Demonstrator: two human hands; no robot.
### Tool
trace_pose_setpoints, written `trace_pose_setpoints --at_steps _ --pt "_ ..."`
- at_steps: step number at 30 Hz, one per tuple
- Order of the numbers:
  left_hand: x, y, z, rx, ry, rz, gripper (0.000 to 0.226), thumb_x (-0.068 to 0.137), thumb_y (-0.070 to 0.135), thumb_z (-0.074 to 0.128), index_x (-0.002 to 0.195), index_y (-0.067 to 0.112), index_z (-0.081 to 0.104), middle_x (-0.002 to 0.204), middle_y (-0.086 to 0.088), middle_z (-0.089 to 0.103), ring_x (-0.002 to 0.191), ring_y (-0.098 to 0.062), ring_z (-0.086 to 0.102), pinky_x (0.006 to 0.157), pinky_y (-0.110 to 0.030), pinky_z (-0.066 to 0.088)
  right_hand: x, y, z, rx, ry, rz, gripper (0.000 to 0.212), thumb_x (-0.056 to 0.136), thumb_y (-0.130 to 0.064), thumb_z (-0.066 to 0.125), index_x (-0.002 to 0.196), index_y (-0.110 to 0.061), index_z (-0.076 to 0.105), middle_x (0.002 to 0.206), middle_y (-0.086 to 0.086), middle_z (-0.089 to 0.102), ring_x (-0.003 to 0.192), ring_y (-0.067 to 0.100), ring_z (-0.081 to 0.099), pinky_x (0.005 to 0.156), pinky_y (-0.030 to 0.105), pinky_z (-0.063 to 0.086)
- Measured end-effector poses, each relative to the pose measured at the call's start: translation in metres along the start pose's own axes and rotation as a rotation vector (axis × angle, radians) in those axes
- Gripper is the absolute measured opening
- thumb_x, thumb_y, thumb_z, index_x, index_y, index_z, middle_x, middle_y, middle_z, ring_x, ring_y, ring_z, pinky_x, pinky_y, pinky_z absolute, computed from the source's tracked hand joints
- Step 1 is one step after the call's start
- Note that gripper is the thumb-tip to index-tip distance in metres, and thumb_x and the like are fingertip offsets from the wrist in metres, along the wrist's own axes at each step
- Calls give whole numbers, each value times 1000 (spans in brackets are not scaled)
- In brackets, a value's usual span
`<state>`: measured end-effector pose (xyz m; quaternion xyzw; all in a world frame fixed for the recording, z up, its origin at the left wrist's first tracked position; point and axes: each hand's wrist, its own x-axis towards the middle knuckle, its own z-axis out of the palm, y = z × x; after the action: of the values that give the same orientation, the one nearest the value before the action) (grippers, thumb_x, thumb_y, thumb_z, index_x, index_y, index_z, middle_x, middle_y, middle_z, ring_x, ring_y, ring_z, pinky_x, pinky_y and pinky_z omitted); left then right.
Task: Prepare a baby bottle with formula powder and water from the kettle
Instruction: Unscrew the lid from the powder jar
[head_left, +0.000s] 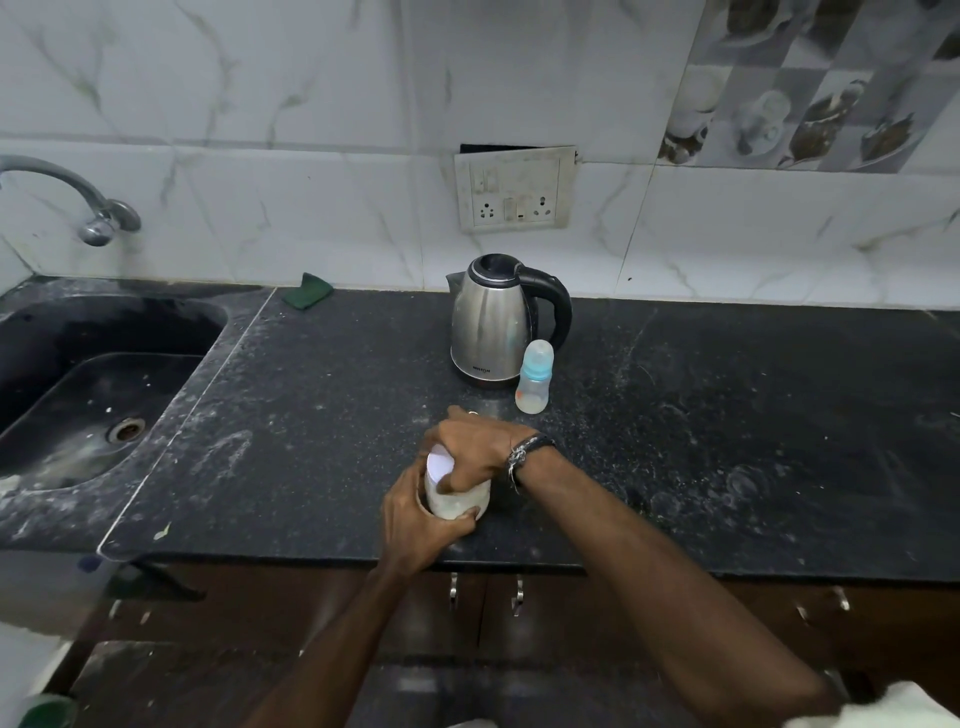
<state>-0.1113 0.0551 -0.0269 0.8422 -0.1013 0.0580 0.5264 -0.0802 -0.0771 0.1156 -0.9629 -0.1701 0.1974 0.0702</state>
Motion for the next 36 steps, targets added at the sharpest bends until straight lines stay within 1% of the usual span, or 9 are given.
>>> trace_pose_setpoints --at_steps 4,7,13,16,19,25,30,34,36 --pt "-1 3 -1 -15 -10 7 70 49 39 92 108 32 55 98 14 67 90 -2 65 78 -13 51 9 -17 13 -248 152 211 66 88 -70 46 115 -13 66 119 16 62 107 34 62 78 38 46" --pt "-1 4 -1 -15 -5 7 65 47 44 87 103 33 55 94 13 66 85 -3 65 72 -22 55 13 -25 22 -278 122 227 56 97 -58 40 118 -13 67 120 11 66 109 31 64 76 37 46" --pt "1 -6 0 6 -7 -18 76 45 42 90 112 23 59 102 8 68 92 -7 66 77 -33 58 6 -19 -3 -123 -124 68 54 81 -22 71 132 -17 56 129 19 45 117 41 53 85 44 52" --pt "1 -6 1 9 -8 -1 73 47 45 89 110 30 56 102 11 66 93 -5 64 79 -32 57 4 -19 0 -82 20 146 54 87 -42 63 134 -16 54 131 21 45 117 41 54 91 45 50" --pt "1 -5 1 -1 -5 2 68 46 42 89 103 31 54 94 12 66 86 -5 65 74 -32 57 6 -29 12 -247 114 286 62 93 -65 43 115 -12 66 118 15 63 106 33 63 85 41 54" --pt "0 -8 1 12 -5 2 72 44 46 88 107 32 56 97 15 65 87 -2 64 72 -32 58 8 -28 15 -230 94 174 44 93 -47 54 118 -12 65 120 12 66 109 31 63 81 39 51" --pt "2 -12 2 9 -5 -16 74 45 44 93 109 30 58 99 12 68 89 -4 66 75 -35 58 -3 -22 -3 -176 4 42 57 75 -25 77 127 -18 56 125 18 47 109 37 55 79 40 48" --pt "-1 -11 2 -6 1 -8 82 46 44 91 118 31 57 110 12 67 99 -4 65 85 -34 57 -16 -7 -12 37 56 18 48 71 -10 76 109 -24 51 112 9 39 84 28 57 56 27 36" --pt "-2 -9 2 -15 3 8 83 45 44 91 120 27 57 112 10 67 101 -6 65 87 -34 56 -23 7 -15 150 111 74 48 67 -9 78 100 -25 47 107 6 40 82 26 56 58 29 41"
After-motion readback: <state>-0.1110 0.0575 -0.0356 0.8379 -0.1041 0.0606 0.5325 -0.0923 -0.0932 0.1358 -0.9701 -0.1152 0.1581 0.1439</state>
